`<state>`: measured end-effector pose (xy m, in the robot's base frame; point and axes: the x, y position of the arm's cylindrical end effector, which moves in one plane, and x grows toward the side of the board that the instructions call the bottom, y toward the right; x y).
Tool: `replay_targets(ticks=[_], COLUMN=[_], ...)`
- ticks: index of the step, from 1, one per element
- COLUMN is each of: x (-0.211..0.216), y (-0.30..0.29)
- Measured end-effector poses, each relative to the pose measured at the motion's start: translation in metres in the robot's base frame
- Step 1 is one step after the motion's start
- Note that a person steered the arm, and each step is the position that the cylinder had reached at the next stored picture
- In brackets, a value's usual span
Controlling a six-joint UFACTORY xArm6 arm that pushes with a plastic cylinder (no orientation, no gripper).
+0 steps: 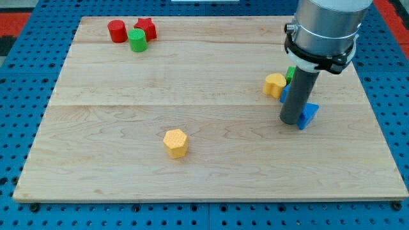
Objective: Slide the yellow hexagon closer to the blue cube
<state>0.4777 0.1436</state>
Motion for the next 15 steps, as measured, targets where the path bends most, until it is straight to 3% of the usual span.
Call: replay_targets(ticks=[1,2,3,4,5,6,7,8,9,10,11,13,14,15], x=[0.048,0.117,0.120,0.076,0.031,0.007,-0.038,-0.020,-0.031,-0.066,-0.069,-0.069,-0.069,-0.089], y=[-0.001,-0.052,-0.157,-0.219,-0.194,-0.118,-0.082,-0.126,-0.152,-0.118,-0.067,-0.018,-0.048,-0.119])
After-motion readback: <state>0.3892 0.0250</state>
